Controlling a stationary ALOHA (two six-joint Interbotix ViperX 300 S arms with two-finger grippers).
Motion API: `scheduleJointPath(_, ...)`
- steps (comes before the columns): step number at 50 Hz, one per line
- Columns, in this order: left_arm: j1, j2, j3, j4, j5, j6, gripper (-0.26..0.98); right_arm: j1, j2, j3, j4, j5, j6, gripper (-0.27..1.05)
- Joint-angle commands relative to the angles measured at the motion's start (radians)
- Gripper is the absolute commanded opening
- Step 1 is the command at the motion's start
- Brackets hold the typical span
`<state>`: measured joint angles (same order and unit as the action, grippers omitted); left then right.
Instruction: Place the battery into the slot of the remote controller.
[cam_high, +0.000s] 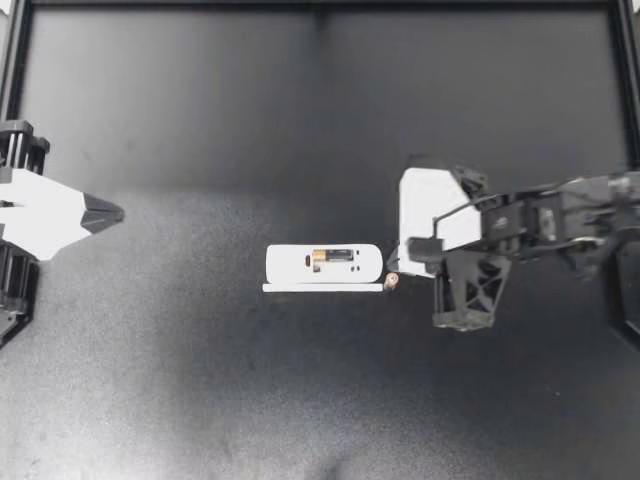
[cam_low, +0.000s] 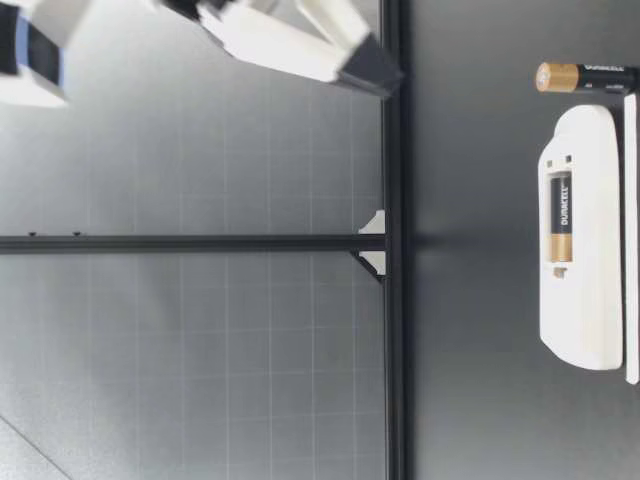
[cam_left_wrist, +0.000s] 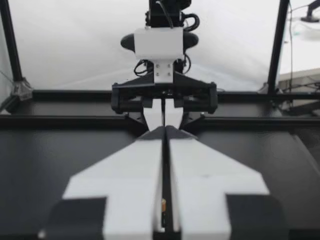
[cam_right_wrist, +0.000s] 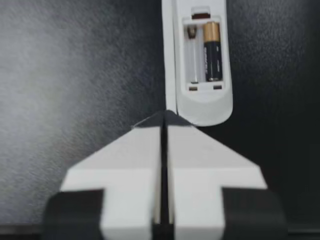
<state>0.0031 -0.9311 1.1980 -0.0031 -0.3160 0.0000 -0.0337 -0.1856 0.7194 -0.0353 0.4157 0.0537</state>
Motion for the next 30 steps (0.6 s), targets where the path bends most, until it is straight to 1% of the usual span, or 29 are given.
scheduleJointPath(1, -0.002, 0.008, -0.011, 0.000, -0.009, -0.003, -0.16, -0.008, 0.012, -0.028, -0.009, 0.000, 0.002, 0.12)
scheduleJointPath(7, -0.002, 0.008, -0.008, 0.000, -0.008, -0.005, -0.16, -0.006, 0.051, -0.040, -0.009, 0.008, 0.000, 0.33)
scheduleJointPath(11, -0.002, 0.008, -0.003, 0.000, -0.009, -0.006, -0.16, -0.008, 0.077, -0.049, -0.009, 0.018, 0.000, 0.42)
scheduleJointPath(13, -0.002, 0.008, -0.002, 0.000, -0.009, -0.008, -0.16, -0.008, 0.091, -0.055, -0.009, 0.028, 0.000, 0.45)
scheduleJointPath(30, -0.002, 0.009, 0.005, 0.000, -0.008, -0.009, -0.16, -0.006, 0.192, -0.080, -0.009, 0.072, -0.003, 0.45)
